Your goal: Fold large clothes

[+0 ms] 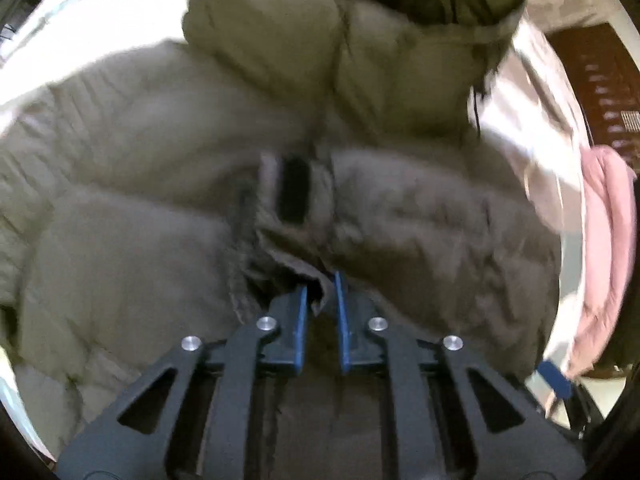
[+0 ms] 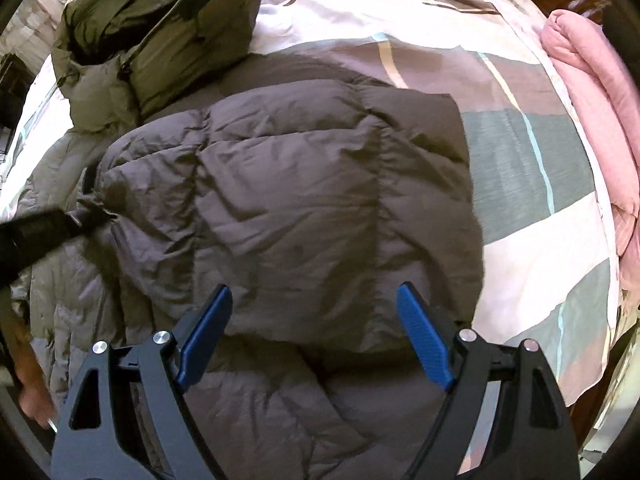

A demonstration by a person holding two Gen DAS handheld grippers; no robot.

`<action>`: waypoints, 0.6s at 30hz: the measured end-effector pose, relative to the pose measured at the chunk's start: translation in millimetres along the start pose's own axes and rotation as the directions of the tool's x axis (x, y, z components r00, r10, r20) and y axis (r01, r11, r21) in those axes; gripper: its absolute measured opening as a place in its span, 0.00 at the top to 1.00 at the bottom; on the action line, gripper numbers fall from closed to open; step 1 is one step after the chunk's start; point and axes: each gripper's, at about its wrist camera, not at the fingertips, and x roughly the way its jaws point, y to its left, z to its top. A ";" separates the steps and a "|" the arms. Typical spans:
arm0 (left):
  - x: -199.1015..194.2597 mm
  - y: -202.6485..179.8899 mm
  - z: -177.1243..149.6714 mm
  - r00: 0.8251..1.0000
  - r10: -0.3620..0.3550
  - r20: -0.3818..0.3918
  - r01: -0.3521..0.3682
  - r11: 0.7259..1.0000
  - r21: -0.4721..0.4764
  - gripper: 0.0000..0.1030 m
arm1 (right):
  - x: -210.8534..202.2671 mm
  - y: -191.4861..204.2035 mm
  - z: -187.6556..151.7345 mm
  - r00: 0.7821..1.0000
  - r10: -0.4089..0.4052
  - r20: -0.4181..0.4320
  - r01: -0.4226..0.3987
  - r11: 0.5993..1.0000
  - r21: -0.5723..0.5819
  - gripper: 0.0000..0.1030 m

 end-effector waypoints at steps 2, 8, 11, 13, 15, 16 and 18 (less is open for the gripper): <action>-11.3 4.6 10.7 0.997 0.044 0.061 -0.043 0.999 -0.016 0.88 | -0.6 -3.9 1.4 1.000 -0.004 0.007 0.004 1.000 -0.001 0.18; -6.9 11.1 13.4 0.993 0.113 0.040 -0.113 0.994 -0.005 0.77 | 3.8 -4.3 4.8 1.000 -0.012 0.002 0.012 1.000 0.002 0.18; -11.7 19.4 1.1 0.988 0.151 0.034 -0.151 0.988 -0.007 0.23 | 4.6 3.1 4.9 1.000 -0.016 -0.002 0.016 1.000 -0.012 0.18; -20.1 41.7 -9.2 0.986 0.164 0.035 -0.163 0.986 -0.031 0.09 | 4.0 11.1 4.9 1.000 -0.012 -0.006 0.012 1.000 -0.023 0.18; -30.8 63.6 -14.9 0.988 0.154 0.024 -0.152 0.986 -0.065 0.08 | 2.5 19.8 4.7 1.000 -0.011 -0.007 0.011 0.999 -0.038 0.18; -38.4 83.9 -17.8 0.989 0.149 0.015 -0.147 0.983 -0.107 0.07 | 1.7 24.9 4.6 1.000 -0.011 -0.007 0.010 0.999 -0.046 0.18; -55.4 128.7 -23.3 0.992 0.127 0.012 -0.121 0.970 -0.212 0.07 | -0.5 40.6 4.5 1.000 -0.006 -0.009 0.006 0.998 -0.069 0.18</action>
